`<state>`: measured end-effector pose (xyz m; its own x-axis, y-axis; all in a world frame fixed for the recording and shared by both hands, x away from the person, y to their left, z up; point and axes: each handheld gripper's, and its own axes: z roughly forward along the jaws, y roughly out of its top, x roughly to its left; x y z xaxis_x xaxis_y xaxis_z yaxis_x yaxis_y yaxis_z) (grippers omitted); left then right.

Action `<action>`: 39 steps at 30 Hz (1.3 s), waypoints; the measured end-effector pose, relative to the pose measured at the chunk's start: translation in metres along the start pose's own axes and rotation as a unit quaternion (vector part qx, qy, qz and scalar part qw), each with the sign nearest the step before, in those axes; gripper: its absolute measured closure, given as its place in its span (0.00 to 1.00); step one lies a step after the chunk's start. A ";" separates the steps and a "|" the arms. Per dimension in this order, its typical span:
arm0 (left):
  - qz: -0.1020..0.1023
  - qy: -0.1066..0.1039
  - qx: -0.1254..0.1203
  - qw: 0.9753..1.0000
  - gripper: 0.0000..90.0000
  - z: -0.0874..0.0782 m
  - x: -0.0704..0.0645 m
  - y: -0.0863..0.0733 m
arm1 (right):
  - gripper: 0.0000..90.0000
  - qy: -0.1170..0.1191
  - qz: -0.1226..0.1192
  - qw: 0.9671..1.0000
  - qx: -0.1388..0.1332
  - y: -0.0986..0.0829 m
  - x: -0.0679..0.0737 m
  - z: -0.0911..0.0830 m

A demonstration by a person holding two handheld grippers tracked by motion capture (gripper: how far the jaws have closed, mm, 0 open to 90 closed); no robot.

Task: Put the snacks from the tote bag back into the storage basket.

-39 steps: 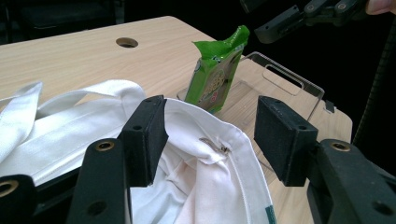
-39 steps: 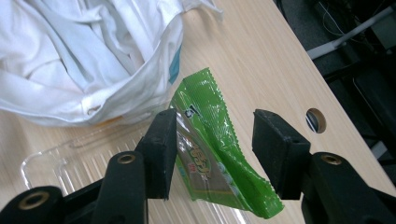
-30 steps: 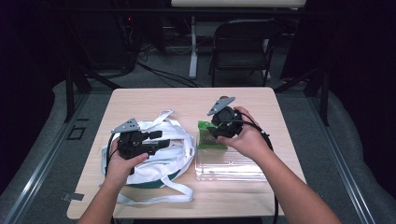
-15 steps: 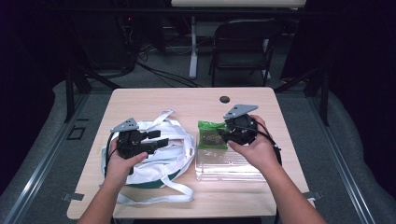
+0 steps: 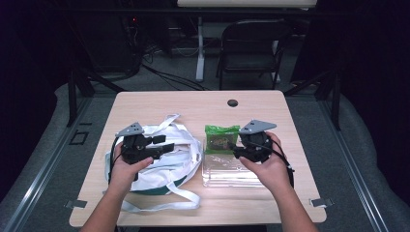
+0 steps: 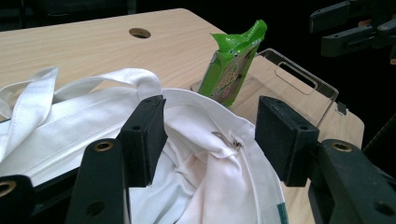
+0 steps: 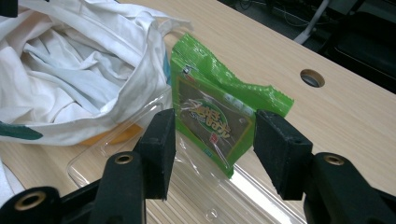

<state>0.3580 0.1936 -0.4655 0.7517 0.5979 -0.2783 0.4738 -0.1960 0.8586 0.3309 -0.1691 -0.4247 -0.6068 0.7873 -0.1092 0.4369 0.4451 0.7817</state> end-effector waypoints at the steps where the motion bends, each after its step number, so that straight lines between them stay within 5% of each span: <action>1: 0.000 0.000 0.000 1.000 0.48 0.000 0.001 0.000 | 0.54 -0.001 0.004 1.000 -0.004 -0.002 -0.001 -0.001; 18: -0.001 0.016 0.007 1.000 0.47 0.000 0.003 -0.002 | 0.53 -0.004 0.020 1.000 -0.021 -0.048 -0.005 -0.029; 27: -0.007 0.012 0.000 1.000 0.47 -0.002 0.005 -0.003 | 0.53 -0.004 0.010 0.999 -0.053 -0.074 -0.002 -0.030; 39: -0.009 0.014 0.002 1.000 0.48 -0.002 0.005 -0.003 | 0.53 0.003 0.026 0.999 -0.046 -0.100 0.009 -0.020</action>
<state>0.3597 0.1986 -0.4688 0.7298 0.6228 -0.2820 0.4894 -0.1879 0.8516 0.2684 -0.2145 -0.4916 -0.5887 0.8059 -0.0628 0.4060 0.3619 0.8392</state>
